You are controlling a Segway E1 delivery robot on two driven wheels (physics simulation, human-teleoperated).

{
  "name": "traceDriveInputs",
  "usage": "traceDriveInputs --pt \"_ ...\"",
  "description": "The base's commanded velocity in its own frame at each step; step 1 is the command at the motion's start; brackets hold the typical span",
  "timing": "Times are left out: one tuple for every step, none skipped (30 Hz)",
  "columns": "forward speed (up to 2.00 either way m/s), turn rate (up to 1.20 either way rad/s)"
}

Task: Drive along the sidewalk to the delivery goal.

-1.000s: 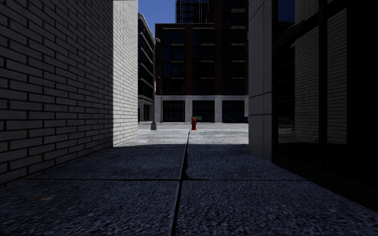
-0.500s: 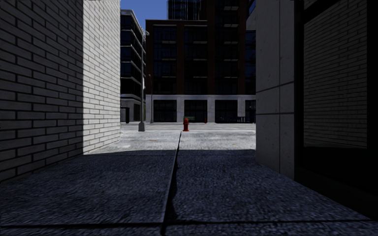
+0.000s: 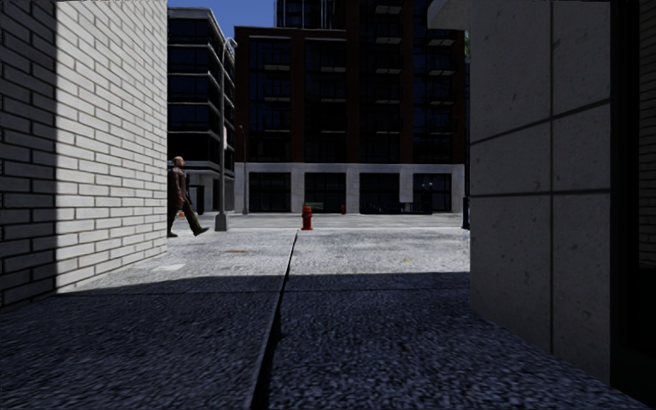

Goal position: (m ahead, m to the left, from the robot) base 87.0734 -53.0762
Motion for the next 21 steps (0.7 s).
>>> traceDriveInputs --pt "2.0 -0.23" --pt "2.0 -0.23" --pt "2.0 -0.23" --pt "2.0 -0.23" --pt "2.0 -0.23" --pt "2.0 -0.23" --pt "2.0 -0.23" --pt "2.0 -0.12" --pt "2.0 0.0" --pt "2.0 0.0" --pt "2.0 0.0" --pt "2.0 0.0" --pt "2.0 0.0" --pt "2.0 0.0" --pt "2.0 0.0" --pt "2.0 0.0" --pt "2.0 0.0" --pt "2.0 0.0" --pt "2.0 0.0" --pt "2.0 0.0" --pt "2.0 0.0"
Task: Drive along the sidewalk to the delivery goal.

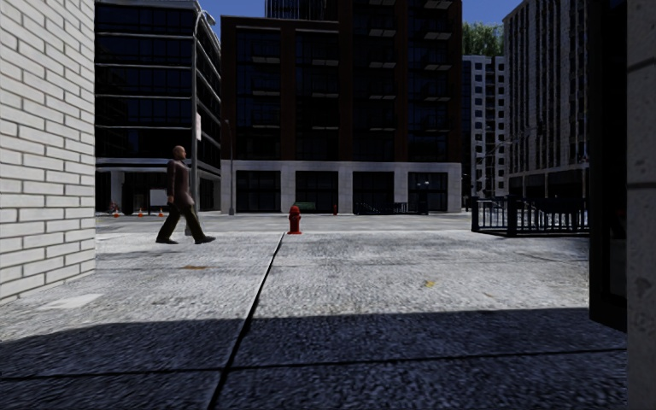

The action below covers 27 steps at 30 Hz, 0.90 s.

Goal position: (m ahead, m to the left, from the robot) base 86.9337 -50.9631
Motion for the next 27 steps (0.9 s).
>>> traceDriveInputs --pt "2.0 0.0" --pt "2.0 0.0" --pt "2.0 -0.08" --pt "2.0 -0.08" --pt "2.0 -0.16" --pt "2.0 -0.22" --pt "2.0 -0.26" --pt "2.0 -0.33" --pt "2.0 -0.33" --pt "2.0 -0.38" --pt "2.0 -0.39" --pt "2.0 -0.4" --pt "2.0 -0.4" --pt "2.0 -0.4" --pt "2.0 -0.43" --pt "2.0 -0.48" --pt "2.0 -0.56" --pt "2.0 -0.58" --pt "2.0 -0.59" --pt "2.0 -0.59" --pt "2.0 -0.59" --pt "2.0 -0.59" --pt "2.0 -0.59" --pt "2.0 -0.59" --pt "2.0 -0.59" --pt "2.0 -0.59" --pt "2.0 -0.59"
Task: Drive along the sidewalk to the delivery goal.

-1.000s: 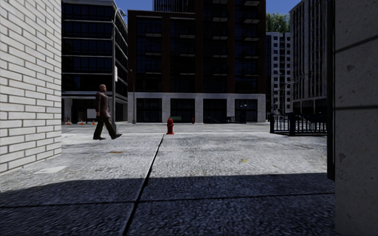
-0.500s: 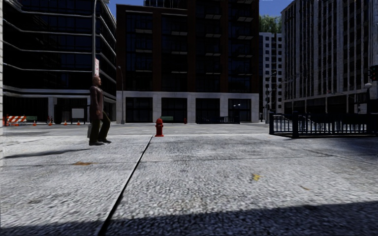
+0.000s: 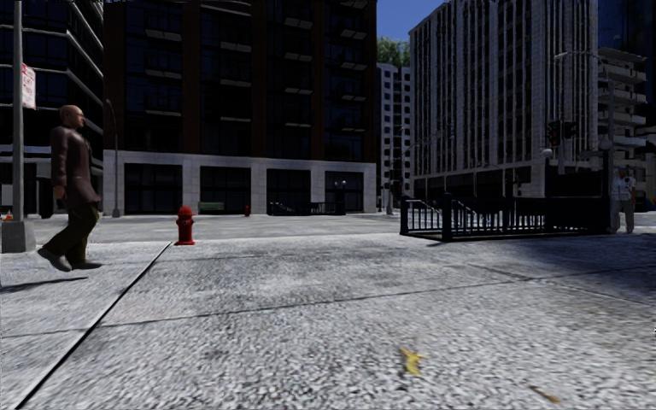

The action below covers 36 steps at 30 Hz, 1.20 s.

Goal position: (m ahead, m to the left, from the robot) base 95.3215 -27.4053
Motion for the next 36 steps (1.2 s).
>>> traceDriveInputs --pt "2.0 -0.59" --pt "2.0 -0.59" --pt "2.0 -0.59" --pt "2.0 -0.59" --pt "2.0 -0.59" --pt "2.0 -0.59" --pt "2.0 -0.59" --pt "2.0 -0.59" --pt "2.0 -0.59" --pt "2.0 -0.59" --pt "2.0 -0.59" --pt "2.0 -0.59" --pt "2.0 -0.59" --pt "2.0 -0.59" --pt "2.0 -0.59" --pt "2.0 -0.59" --pt "2.0 -0.59" --pt "2.0 -0.59" --pt "2.0 -0.59" --pt "2.0 -0.59" --pt "2.0 -0.59" --pt "2.0 -0.59" --pt "2.0 -0.59" --pt "2.0 -0.59" --pt "2.0 -0.59" --pt "2.0 -0.59" --pt "2.0 -0.59" --pt "2.0 -0.59" --pt "2.0 -0.59" --pt "2.0 -0.59" --pt "2.0 -0.59" --pt "2.0 -0.59" --pt "2.0 -0.59" --pt "2.0 -0.59" --pt "2.0 -0.59" --pt "2.0 -0.59"
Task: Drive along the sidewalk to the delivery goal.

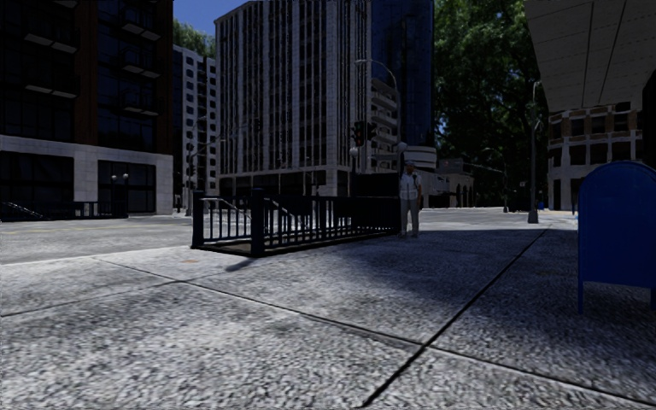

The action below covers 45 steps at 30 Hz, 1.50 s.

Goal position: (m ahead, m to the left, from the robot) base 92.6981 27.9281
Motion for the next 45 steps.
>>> traceDriveInputs --pt "2.0 -0.59" --pt "2.0 -0.59" --pt "2.0 -0.59" --pt "2.0 -0.59" --pt "2.0 -0.59" --pt "2.0 -0.59" --pt "2.0 -0.59" --pt "2.0 -0.59" --pt "2.0 -0.59" --pt "2.0 -0.59" --pt "2.0 -0.59" --pt "2.0 -0.59" --pt "2.0 -0.59" --pt "2.0 -0.59" --pt "2.0 -0.59" --pt "2.0 -0.59" --pt "2.0 -0.59" --pt "2.0 -0.59" --pt "2.0 -0.59" --pt "2.0 -0.59" --pt "2.0 -0.59" --pt "2.0 -0.59" --pt "2.0 -0.59" --pt "2.0 -0.59" --pt "2.0 -0.59" --pt "2.0 -0.59" --pt "2.0 -0.59" --pt "2.0 -0.57" --pt "2.0 -0.57" --pt "2.0 -0.56" --pt "2.0 -0.51" --pt "2.0 -0.51" --pt "2.0 -0.46" --pt "2.0 0.0" --pt "2.0 0.0" --pt "2.0 0.0" --pt "2.0 0.0" --pt "2.0 0.0" --pt "2.0 0.0" --pt "2.0 0.0" --pt "2.0 0.0" --pt "2.0 0.0" --pt "2.0 0.0" --pt "2.0 0.0" --pt "2.0 0.0"
